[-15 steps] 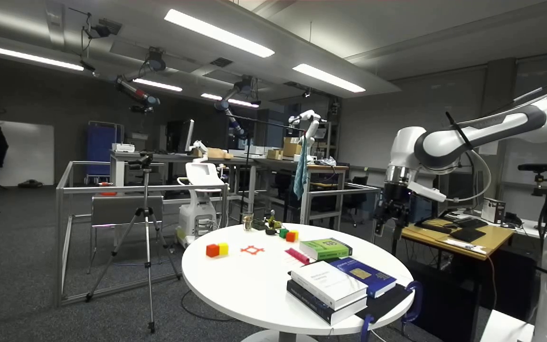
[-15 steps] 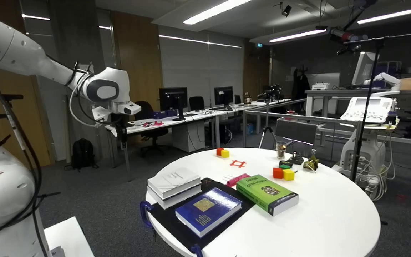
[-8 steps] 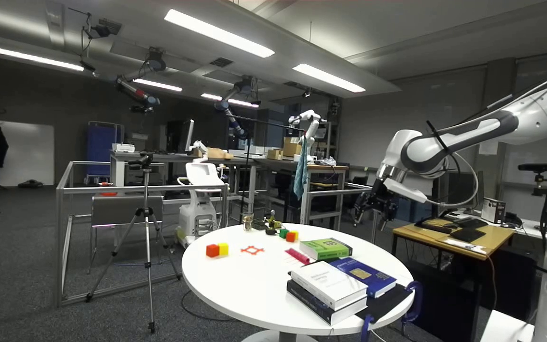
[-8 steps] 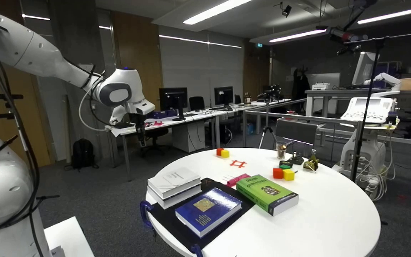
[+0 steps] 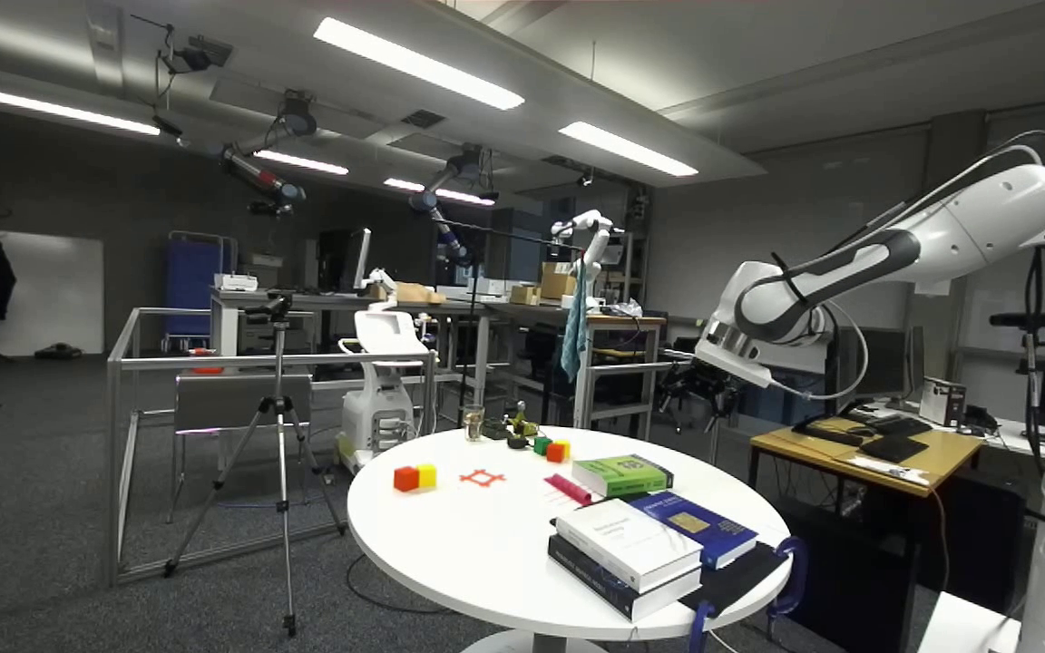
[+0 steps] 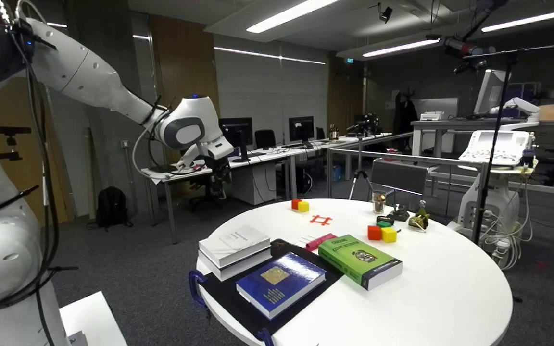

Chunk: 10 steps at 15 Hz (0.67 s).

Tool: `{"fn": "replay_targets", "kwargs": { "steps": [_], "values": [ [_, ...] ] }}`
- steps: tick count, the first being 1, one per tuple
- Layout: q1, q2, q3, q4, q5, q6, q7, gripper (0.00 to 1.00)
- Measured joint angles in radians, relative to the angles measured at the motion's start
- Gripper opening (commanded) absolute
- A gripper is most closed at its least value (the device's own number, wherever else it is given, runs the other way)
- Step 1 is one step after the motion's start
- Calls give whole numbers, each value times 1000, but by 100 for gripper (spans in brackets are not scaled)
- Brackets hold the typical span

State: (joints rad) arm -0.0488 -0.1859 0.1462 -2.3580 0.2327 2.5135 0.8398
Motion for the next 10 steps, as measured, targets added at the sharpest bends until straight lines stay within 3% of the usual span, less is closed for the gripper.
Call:
{"fn": "replay_targets", "kwargs": {
  "steps": [10],
  "values": [
    [9, 175, -67, 87, 73, 31, 240, 100]
  ]
}}
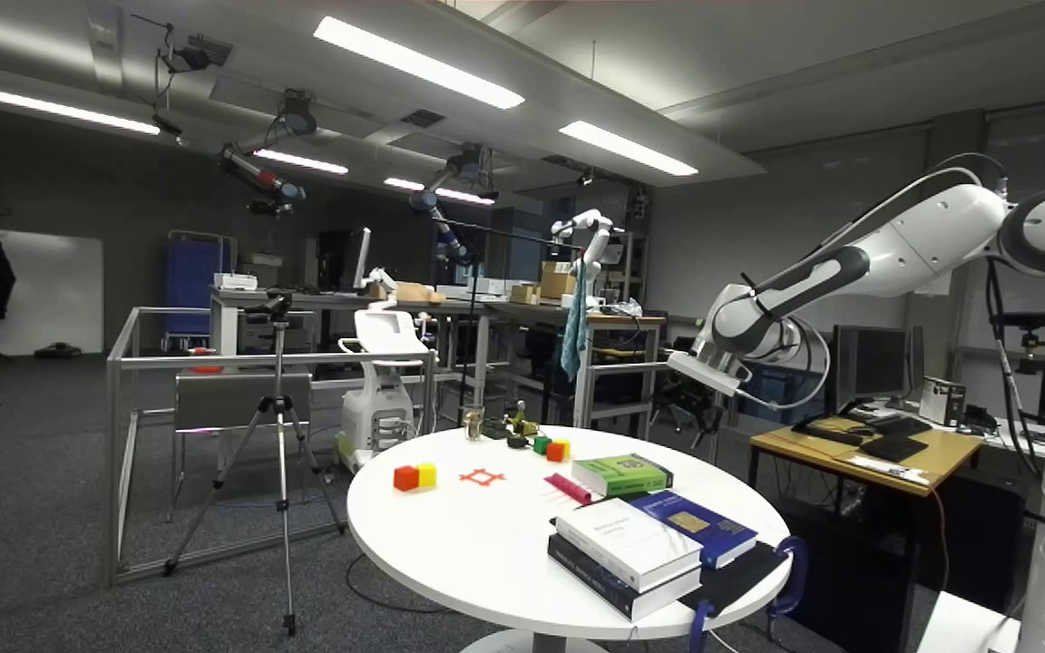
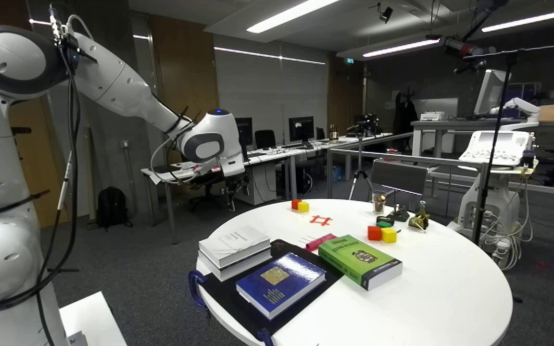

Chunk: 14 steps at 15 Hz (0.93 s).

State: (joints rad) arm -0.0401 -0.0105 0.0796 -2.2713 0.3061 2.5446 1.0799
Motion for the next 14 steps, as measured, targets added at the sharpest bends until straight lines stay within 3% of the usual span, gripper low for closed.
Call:
{"fn": "replay_targets", "kwargs": {
  "steps": [11, 14],
  "values": [
    [1, 111, -47, -4, 195, 67, 1, 100],
    [-2, 132, -67, -5, 254, 70, -51, 100]
  ]
}}
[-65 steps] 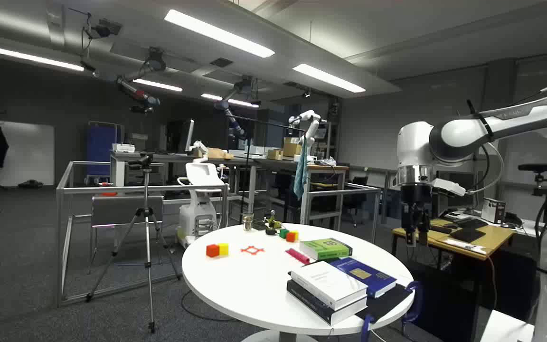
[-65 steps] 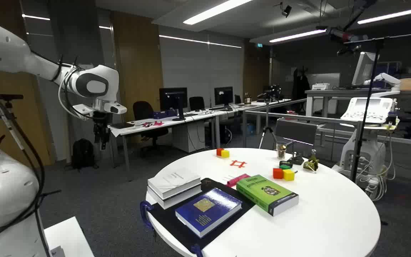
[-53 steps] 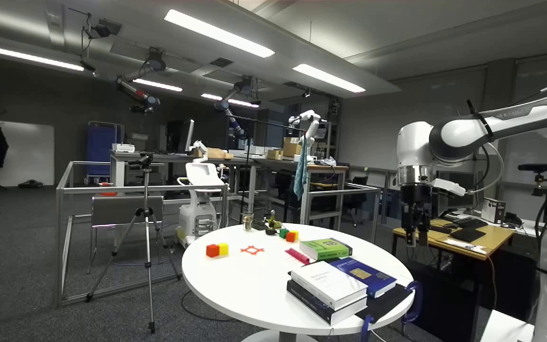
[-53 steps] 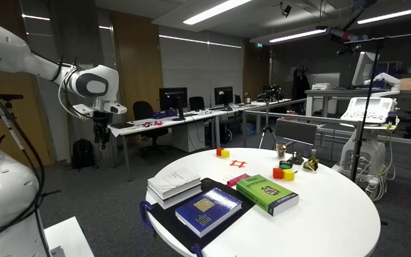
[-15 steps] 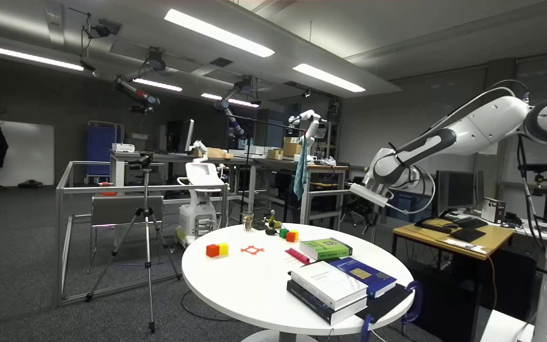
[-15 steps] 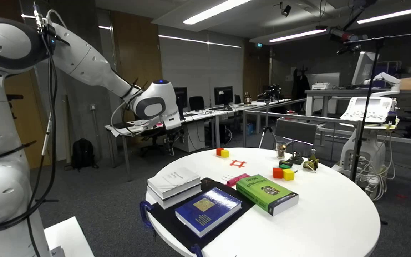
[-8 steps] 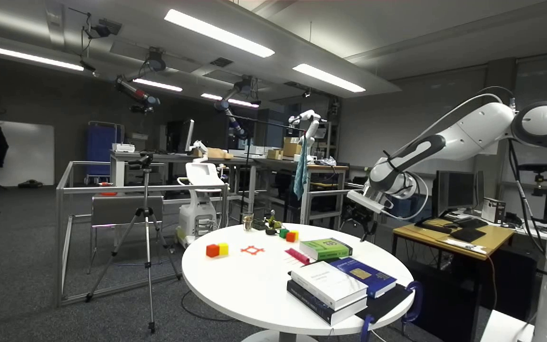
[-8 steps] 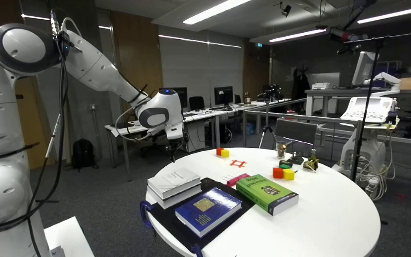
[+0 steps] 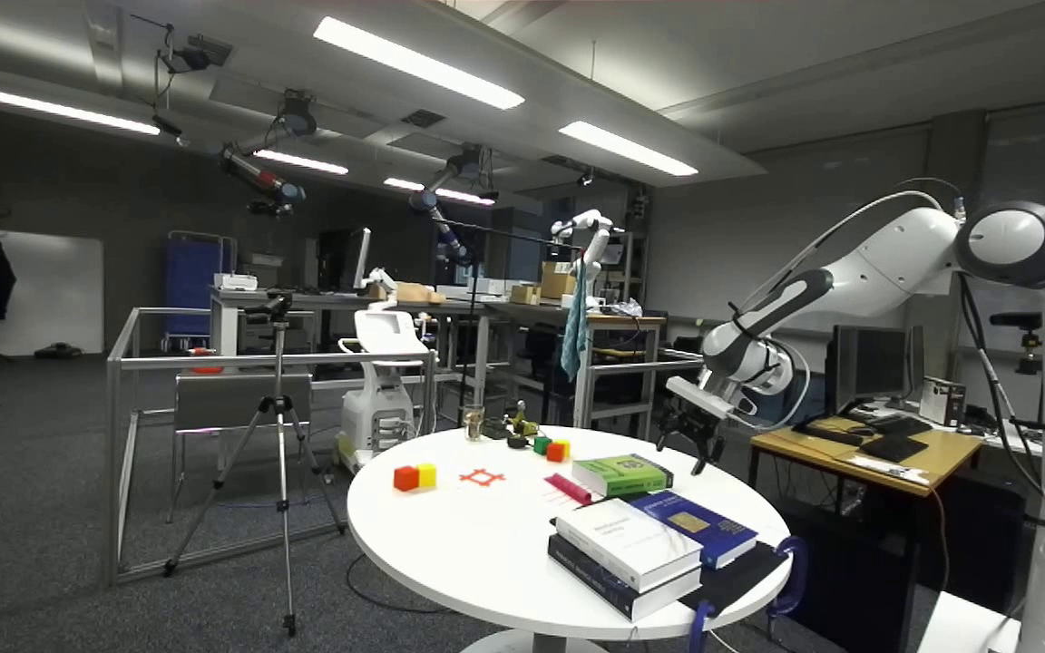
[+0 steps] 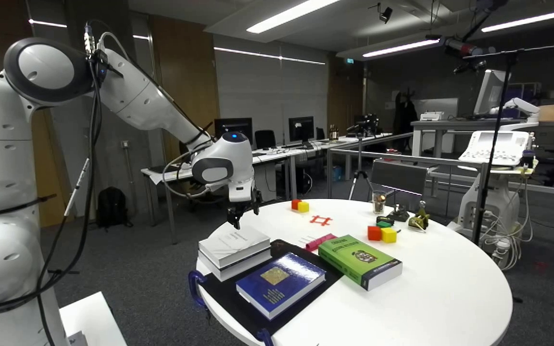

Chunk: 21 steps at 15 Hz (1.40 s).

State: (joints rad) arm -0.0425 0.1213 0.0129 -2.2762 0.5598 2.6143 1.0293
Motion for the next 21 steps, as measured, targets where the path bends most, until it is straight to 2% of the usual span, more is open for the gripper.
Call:
{"fn": "replay_targets", "kwargs": {
  "steps": [5, 15, 21],
  "values": [
    [-3, 10, -14, 5, 102, 0, -144, 100],
    [27, 15, -11, -8, 104, 1, -143, 100],
    [26, 72, -35, 0, 104, 4, -131, 100]
  ]
}}
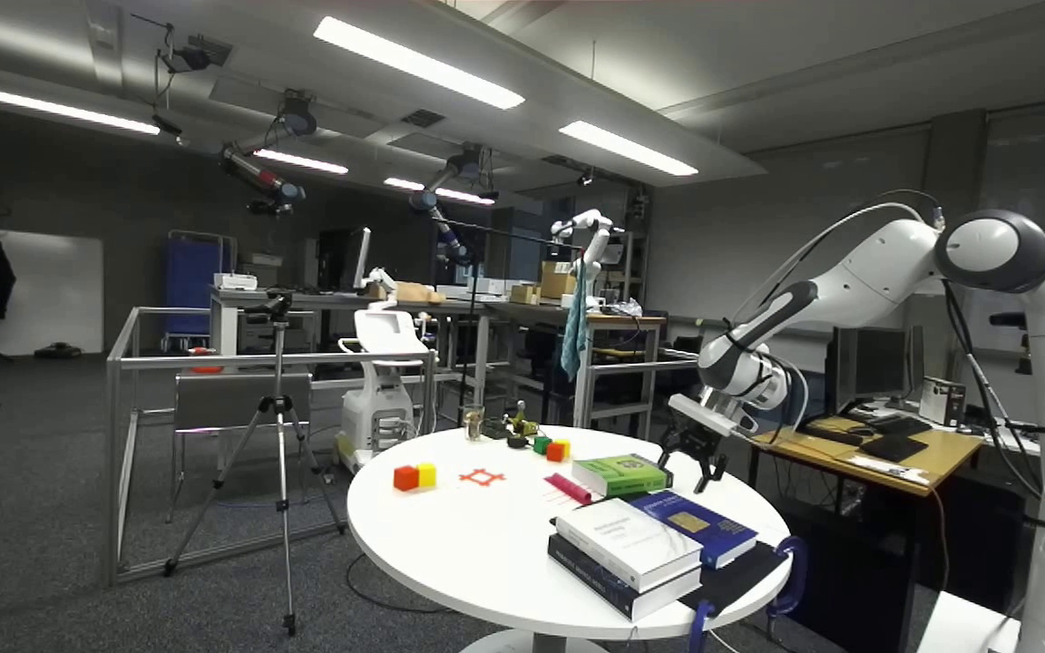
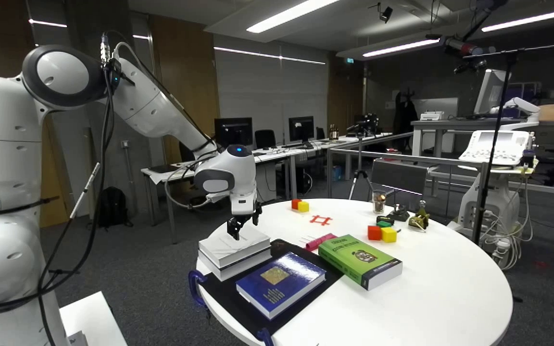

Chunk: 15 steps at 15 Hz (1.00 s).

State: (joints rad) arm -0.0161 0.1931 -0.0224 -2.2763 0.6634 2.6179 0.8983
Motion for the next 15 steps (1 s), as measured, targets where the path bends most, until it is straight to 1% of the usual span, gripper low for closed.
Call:
{"fn": "replay_targets", "kwargs": {
  "steps": [2, 6, 10, 15],
  "values": [
    [-1, 31, -12, 9, 0, 5, 3, 100],
    [-3, 114, -28, 39, 0, 57, 5, 100],
    [-3, 202, -33, 89, 0, 93, 40, 100],
    [-3, 283, -33, 164, 0, 99, 87, 100]
  ]
}}
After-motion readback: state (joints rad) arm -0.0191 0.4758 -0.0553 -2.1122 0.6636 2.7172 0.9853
